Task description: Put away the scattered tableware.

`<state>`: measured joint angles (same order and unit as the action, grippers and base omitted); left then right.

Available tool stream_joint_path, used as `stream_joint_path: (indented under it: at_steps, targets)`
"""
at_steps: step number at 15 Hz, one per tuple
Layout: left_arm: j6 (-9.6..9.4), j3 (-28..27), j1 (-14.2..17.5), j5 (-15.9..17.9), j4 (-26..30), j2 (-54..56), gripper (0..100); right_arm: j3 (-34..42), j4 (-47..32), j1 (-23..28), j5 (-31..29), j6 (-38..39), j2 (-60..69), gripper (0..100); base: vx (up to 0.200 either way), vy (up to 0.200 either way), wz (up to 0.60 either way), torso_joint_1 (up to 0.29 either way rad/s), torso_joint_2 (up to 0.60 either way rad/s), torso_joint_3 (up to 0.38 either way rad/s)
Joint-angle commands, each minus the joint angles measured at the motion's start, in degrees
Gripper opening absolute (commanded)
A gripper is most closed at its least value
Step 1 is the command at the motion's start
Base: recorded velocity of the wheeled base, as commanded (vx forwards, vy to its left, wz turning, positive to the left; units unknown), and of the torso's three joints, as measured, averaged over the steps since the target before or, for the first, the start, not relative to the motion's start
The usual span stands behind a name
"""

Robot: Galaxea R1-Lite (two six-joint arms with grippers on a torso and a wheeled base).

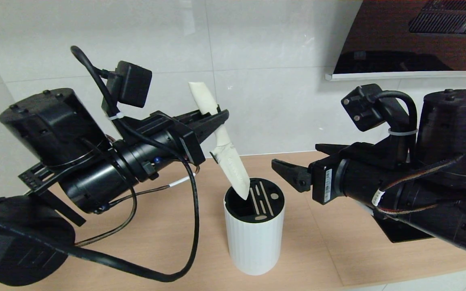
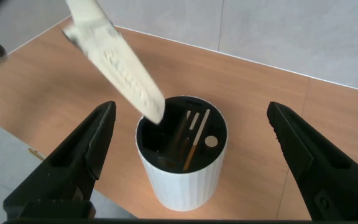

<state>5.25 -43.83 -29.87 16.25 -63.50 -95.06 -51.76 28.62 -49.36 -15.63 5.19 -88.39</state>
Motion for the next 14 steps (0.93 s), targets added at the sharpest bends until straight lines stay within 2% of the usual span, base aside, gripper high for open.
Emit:
stream_joint_path:
  at_steps: [1,3,5,14]
  targets:
    - [-0.51,1.02,-0.89,0.01,0.22,-0.47,0,-0.01,0.03,-0.03,-0.02,-0.01,-0.20,100,0.000,0.000,0.00,0.000,0.00,0.000]
    - [-0.68,1.46,-1.07,0.01,0.92,-0.39,0,-0.01,0.03,-0.03,-0.02,-0.01,-0.20,100,0.000,0.000,0.00,0.000,0.00,0.000]
    - [-2.18,1.90,-1.07,-0.08,2.94,-0.30,0,-0.01,0.03,-0.03,-0.02,-0.01,-0.20,100,0.000,0.000,0.00,0.000,0.00,0.000]
    - [-3.14,3.75,-3.18,-0.25,4.17,-4.52,0,0.17,0.03,0.05,-0.02,-0.01,-0.38,100,0.000,0.000,0.00,0.000,0.00,0.000]
